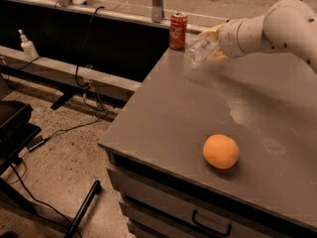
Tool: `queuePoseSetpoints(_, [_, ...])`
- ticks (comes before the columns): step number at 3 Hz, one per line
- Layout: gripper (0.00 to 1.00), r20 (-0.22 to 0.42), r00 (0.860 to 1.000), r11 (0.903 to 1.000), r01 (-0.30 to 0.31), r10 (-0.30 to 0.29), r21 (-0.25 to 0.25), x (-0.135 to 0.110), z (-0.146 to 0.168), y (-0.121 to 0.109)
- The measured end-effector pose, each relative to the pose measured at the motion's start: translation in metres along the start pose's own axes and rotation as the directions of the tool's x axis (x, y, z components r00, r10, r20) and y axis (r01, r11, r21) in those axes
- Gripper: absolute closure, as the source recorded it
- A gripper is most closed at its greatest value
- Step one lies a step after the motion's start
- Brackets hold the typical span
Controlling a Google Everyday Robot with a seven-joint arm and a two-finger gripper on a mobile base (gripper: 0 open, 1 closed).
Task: Move water bottle near coke can
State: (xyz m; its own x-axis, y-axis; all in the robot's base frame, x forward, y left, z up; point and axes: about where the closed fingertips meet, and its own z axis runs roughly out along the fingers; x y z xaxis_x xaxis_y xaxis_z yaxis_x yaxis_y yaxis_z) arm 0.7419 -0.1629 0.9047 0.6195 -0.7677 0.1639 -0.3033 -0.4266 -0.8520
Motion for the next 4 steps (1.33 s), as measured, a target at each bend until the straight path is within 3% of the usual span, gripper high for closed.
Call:
queuePoseSetpoints(1, [1.00,-0.017,1.000,0.9997,0.017,-0.017,-0.020,0.012,0.008,-0.003])
queuePoseSetpoints(4, [1.00,0.015,0.999,0.9961,-0.051,0.052,-0.073,0.016,0.045,-0.003])
